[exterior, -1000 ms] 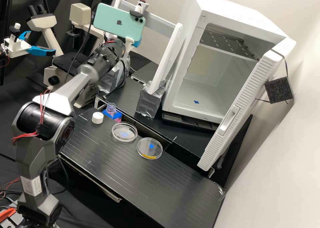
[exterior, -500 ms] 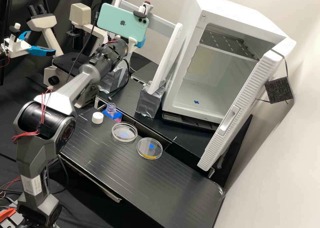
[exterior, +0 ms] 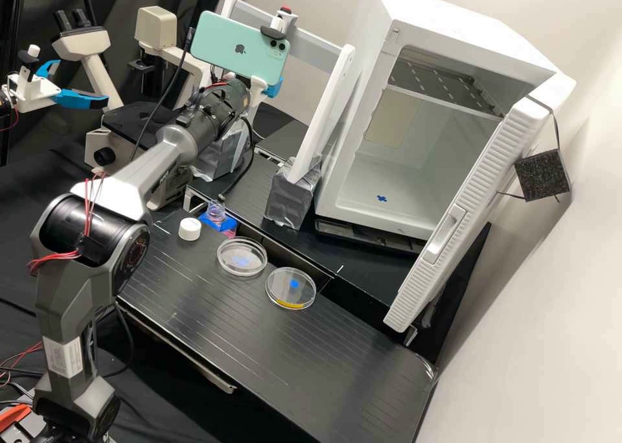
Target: Use the pipette
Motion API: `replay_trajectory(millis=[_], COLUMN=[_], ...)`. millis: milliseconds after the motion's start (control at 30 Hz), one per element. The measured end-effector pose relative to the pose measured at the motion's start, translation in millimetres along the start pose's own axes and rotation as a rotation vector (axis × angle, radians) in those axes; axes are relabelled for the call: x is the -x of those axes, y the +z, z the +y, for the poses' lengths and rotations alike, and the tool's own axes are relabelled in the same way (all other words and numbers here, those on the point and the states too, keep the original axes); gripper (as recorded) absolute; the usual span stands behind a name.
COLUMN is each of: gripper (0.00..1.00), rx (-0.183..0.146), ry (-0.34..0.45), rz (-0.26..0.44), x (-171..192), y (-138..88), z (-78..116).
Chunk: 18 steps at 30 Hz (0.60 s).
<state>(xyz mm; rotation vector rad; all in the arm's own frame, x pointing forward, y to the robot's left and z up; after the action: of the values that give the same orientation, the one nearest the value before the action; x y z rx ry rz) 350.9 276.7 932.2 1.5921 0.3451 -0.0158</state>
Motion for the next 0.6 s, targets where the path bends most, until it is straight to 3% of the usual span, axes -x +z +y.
replay_trajectory(millis=[467, 600], gripper=[0.0, 0.0], rx=[-0.003, -0.019], ry=[-0.023, -0.018], rz=[-0.02, -0.023], x=[-12, -15], y=[10, 11], z=[-8.4, -9.1])
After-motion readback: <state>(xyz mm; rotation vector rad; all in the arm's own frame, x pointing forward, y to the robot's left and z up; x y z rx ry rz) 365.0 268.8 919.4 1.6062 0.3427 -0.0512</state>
